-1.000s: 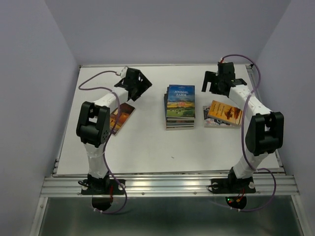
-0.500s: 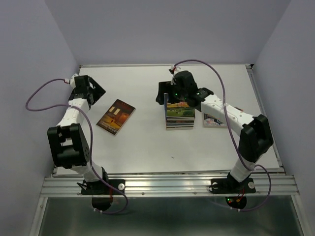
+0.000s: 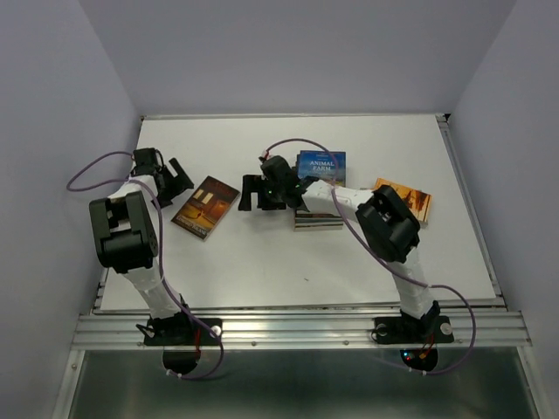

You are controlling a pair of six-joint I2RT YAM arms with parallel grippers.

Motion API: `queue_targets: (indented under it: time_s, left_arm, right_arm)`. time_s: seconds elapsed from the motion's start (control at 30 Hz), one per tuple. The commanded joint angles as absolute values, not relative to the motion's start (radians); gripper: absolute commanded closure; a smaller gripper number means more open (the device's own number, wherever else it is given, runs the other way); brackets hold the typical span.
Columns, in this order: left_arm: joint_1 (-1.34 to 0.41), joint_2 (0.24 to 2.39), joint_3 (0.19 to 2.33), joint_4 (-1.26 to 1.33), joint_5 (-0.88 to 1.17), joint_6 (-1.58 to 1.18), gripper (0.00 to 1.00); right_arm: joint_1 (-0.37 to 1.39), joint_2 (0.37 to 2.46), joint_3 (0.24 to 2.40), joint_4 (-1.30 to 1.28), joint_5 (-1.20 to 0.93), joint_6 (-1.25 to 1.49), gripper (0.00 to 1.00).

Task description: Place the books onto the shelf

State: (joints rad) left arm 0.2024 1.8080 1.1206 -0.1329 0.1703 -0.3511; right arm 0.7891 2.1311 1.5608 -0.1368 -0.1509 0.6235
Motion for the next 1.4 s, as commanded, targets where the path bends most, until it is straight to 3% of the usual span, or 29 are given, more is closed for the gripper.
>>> queue_targets:
  time_s: [0.0,0.13,0.53,0.93,1.0,1.17,1.37]
  left_arm:
    - [0.219,1.804,1.057,-0.055,0.287,-0.331,0.01]
    - [0.209,1.76,0.938,0.063,0.396,-0.406,0.01]
    - [0.037,1.603,0.709,0.132,0.27,-0.564,0.01]
    - [-0.04,1.574,0.664,0.069,0.287,-0.733,0.04]
    - [-0.04,1.58,0.666,0.072,0.298,-0.742,0.06]
    - [-0.058,1.565,0.64,0.167,0.428,-0.752,0.11]
    - [-0.078,1.473,0.558,0.423,0.641,-0.807,0.14]
  right_arm:
    - [0.84,2.169,1.68,-0.081,-0.156,0.623,0.0]
    - [0.874,2.235,1.71,-0.117,-0.141,0.609,0.0]
    - [0.874,2.255,1.69,-0.143,-0.084,0.571,0.02]
    - [0.874,2.237,1.648,-0.202,0.092,0.61,0.21]
    - [0.851,2.235,1.628,-0.206,0.103,0.636,0.31]
    - [0.815,2.246,1.614,-0.209,0.026,0.655,0.45]
    - [0.805,2.267,1.615,-0.212,-0.086,0.626,0.54]
